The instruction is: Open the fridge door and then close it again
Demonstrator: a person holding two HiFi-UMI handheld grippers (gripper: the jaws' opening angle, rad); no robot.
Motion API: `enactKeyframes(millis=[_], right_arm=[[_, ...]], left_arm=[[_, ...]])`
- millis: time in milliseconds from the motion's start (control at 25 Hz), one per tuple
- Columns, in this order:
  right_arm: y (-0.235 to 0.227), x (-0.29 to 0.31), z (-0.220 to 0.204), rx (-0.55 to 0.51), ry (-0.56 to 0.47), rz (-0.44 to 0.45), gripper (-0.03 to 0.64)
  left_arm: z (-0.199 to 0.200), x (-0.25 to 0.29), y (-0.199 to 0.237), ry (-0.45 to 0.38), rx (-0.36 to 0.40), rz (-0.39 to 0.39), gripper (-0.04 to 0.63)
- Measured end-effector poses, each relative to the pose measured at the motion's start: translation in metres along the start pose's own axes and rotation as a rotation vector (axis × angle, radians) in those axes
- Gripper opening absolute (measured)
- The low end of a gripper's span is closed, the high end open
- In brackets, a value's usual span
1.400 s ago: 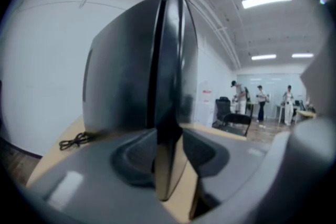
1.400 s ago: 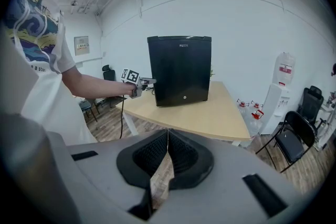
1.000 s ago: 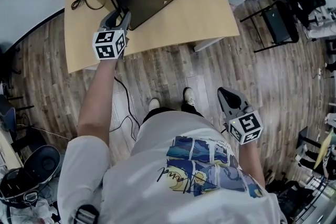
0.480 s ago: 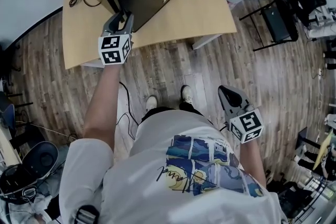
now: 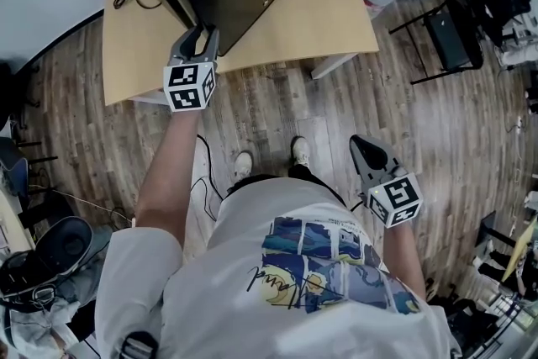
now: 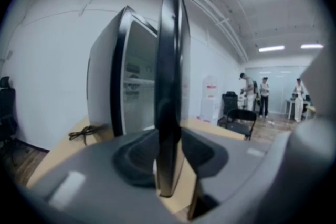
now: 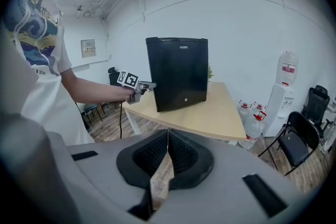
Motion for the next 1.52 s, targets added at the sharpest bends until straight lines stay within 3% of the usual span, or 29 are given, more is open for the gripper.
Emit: enactKeyframes(millis=[1520], right_arm=[[-0.133,0.011,-0.007,-0.138,-0.054,0.274,0.014]], left_arm=[[0.002,0.004,-0.152,0.048,-0.084,0.220,0.137]])
Point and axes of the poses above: the fingertips, and each gripper's own axes: x forward along the fingers, y to its left, z out of its top, the point moved 9 cm from there along -x, backward along the fingers, and after that the axes turned 6 degrees about -z, right-handed, at the moved point
